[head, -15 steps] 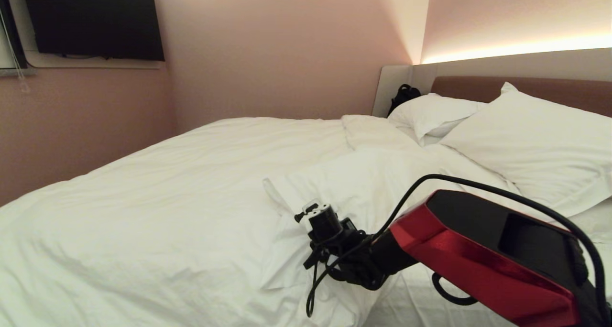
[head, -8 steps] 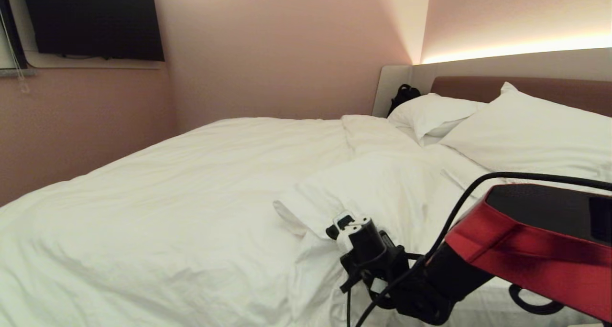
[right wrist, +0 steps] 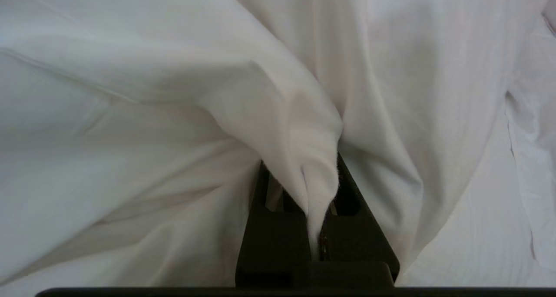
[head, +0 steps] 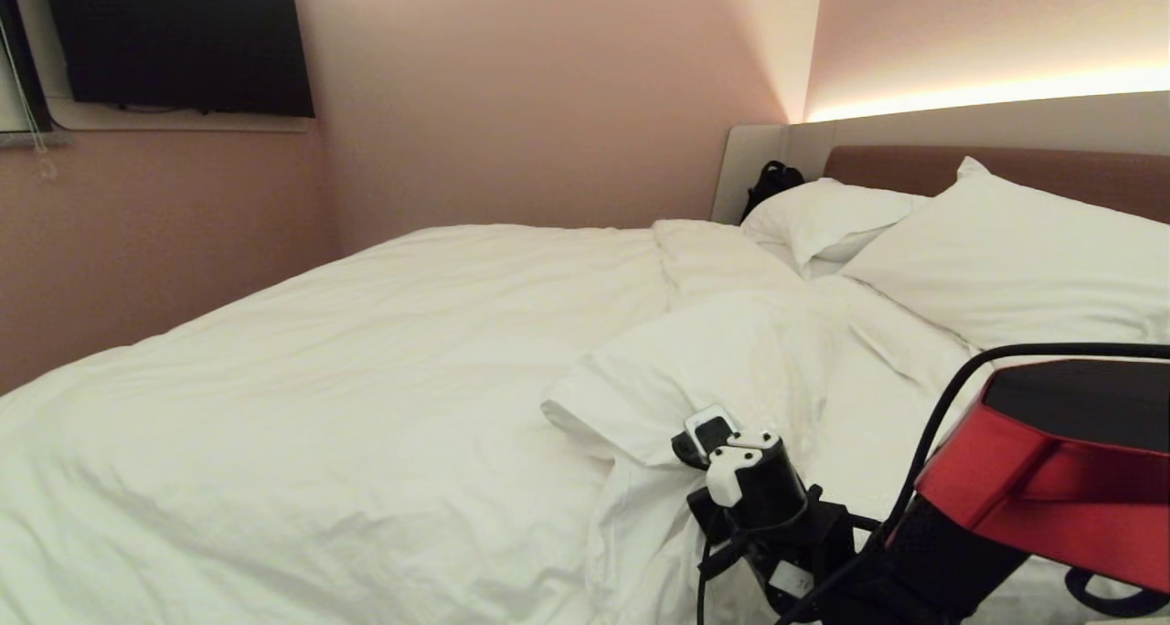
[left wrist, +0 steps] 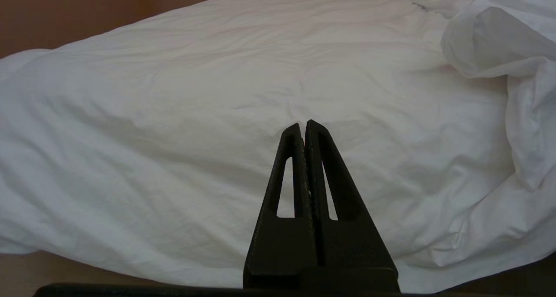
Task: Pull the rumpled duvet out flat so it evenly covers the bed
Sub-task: Flatten the corners of the folded blanket
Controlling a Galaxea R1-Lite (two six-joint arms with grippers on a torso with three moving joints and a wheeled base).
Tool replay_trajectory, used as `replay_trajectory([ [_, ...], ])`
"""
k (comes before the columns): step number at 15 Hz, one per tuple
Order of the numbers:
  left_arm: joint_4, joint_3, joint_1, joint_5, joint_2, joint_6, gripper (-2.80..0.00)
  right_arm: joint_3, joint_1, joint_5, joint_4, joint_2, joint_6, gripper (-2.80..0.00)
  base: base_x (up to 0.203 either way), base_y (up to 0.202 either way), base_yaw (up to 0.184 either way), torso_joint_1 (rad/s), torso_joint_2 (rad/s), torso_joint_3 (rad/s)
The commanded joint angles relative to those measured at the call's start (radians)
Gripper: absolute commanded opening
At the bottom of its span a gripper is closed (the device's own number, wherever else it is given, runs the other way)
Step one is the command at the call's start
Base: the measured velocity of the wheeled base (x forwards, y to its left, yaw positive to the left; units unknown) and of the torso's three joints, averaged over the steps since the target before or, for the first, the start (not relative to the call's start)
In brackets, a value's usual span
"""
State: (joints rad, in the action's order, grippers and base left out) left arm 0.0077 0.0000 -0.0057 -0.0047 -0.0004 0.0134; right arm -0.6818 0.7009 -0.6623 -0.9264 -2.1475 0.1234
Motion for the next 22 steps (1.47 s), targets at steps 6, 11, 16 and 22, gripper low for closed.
replay_trajectory([
  [6,0.000,0.000,0.000,0.000,0.000,0.000,-2.80,0.088,-0.006,-0.002,-0.166,-0.002,0.001,-2.80,0.000,0.000,0.000,0.000,0.00,0.000],
  [11,0.000,0.000,0.000,0.000,0.000,0.000,-2.80,0.144,-0.029,-0.001,-0.219,0.006,0.004,-2.80,0.000,0.000,0.000,0.000,0.00,0.000],
  [16,0.000,0.000,0.000,0.000,0.000,0.000,-2.80,0.176,-0.052,0.000,-0.265,0.018,0.004,0.00,0.000,0.000,0.000,0.000,0.00,0.000],
  [22,0.000,0.000,0.000,0.000,0.000,0.000,-2.80,0.364,-0.052,0.003,-0.351,0.136,0.001,0.00,0.000,0.000,0.000,0.000,0.00,0.000],
])
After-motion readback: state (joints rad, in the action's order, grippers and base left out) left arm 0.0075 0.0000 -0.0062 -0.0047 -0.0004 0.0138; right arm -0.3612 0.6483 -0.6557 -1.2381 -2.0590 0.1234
